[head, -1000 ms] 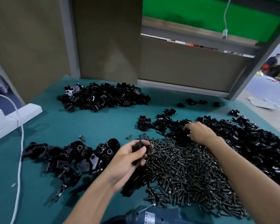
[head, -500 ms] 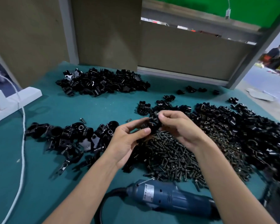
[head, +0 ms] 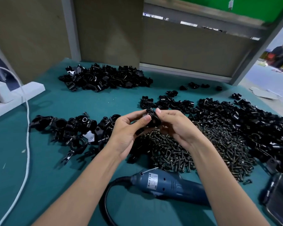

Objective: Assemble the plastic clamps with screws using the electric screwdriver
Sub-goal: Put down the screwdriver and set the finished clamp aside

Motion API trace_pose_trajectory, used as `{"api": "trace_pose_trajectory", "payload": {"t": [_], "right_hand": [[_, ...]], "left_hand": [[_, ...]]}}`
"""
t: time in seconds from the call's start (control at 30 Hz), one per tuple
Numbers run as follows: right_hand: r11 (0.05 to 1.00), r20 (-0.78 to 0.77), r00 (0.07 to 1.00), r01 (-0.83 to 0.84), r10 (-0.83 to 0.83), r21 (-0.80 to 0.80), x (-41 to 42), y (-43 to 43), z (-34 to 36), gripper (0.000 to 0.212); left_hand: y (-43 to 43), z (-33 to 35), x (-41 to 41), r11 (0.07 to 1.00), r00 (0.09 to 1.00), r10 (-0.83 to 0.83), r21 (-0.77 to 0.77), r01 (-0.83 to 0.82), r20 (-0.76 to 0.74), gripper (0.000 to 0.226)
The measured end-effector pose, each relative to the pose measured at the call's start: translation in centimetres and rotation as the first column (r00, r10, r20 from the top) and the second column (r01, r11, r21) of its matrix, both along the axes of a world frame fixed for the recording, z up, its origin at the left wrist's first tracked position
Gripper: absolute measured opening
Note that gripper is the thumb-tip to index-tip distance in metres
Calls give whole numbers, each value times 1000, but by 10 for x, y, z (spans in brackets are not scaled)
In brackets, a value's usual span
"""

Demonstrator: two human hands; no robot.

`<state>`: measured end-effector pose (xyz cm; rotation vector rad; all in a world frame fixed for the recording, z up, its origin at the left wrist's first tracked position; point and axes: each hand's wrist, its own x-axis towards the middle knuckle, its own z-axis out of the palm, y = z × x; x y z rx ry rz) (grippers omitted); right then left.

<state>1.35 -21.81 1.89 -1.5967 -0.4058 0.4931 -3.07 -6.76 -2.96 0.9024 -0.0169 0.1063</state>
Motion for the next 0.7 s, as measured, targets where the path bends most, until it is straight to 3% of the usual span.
{"api": "trace_pose_trajectory", "payload": {"t": [0.13,0.2,0.27,0.33,0.43,0.7], "right_hand": [[991,58,995,82,-76,-108,4,0,0,40],[960,148,955,269,-256,-80,10,-5,2,40],[883,347,853,453,-389,-122,19,-15,1,31],[814,523,799,498,-296,-300,28,-21,-2,17],[690,559,829,393,20,-608,33,-17,-15,12],[490,491,846,344,207,-801,37,-9,-32,32]], "left_hand": [[1,-1,1,1000,1000,4,-12,-4,17,35],[4,0,2,996,1000,2,-91,0,14,32],[9,2,3,978,1000,13,-210,-15,-10,29],[13,2,4,954,998,33,-296,-46,-51,37],[14,1,4,941,997,50,-332,-68,-61,46],[14,1,4,955,1000,24,-296,-27,-14,27]]}}
